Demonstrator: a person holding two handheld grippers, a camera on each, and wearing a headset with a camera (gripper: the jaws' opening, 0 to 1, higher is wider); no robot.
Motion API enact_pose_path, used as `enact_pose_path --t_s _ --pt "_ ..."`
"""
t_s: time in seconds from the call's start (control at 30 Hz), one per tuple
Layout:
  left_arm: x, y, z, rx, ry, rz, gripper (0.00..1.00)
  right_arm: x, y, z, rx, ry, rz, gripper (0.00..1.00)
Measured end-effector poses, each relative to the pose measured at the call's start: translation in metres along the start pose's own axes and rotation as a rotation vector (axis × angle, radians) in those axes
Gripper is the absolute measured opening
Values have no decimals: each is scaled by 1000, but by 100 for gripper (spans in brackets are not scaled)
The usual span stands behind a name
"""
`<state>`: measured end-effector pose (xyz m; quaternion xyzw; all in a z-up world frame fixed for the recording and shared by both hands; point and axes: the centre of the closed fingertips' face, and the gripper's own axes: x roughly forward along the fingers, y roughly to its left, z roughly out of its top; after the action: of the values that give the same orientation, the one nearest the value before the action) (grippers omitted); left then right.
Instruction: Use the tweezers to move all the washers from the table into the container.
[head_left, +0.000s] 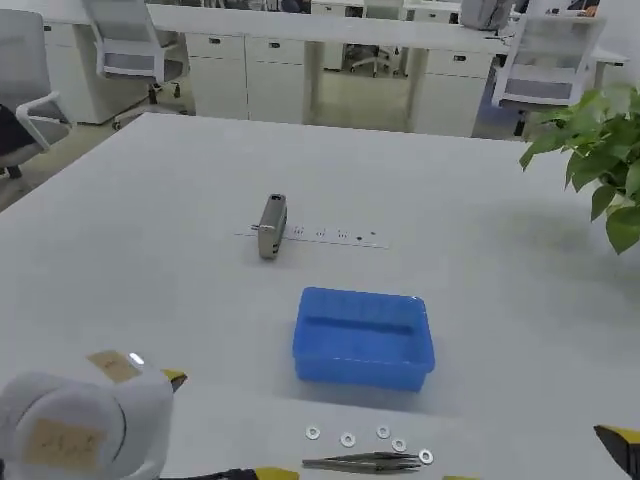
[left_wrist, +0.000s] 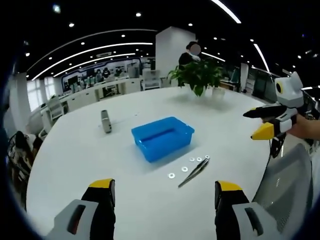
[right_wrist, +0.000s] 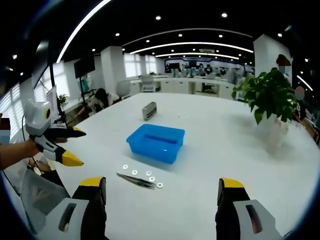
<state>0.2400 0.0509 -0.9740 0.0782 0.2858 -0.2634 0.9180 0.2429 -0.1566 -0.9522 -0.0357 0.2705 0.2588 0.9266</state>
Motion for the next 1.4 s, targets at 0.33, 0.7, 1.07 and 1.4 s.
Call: enact_pose_path --t_s 0.33,0.7,1.07,1.4 --pt "31 -16 -19 108 91 -115 60 -3 -7 4 13 -34 -18 78" --pt "65 -28 -31 236 173 -257 31 -9 -3 -9 34 -15 -7 64" --pt "93 -41 -55 347 260 -351 18 -11 2 -12 -13 7 2 53" --pt "99 -39 -58 396 274 -374 3 -10 7 -14 -10 19 18 47"
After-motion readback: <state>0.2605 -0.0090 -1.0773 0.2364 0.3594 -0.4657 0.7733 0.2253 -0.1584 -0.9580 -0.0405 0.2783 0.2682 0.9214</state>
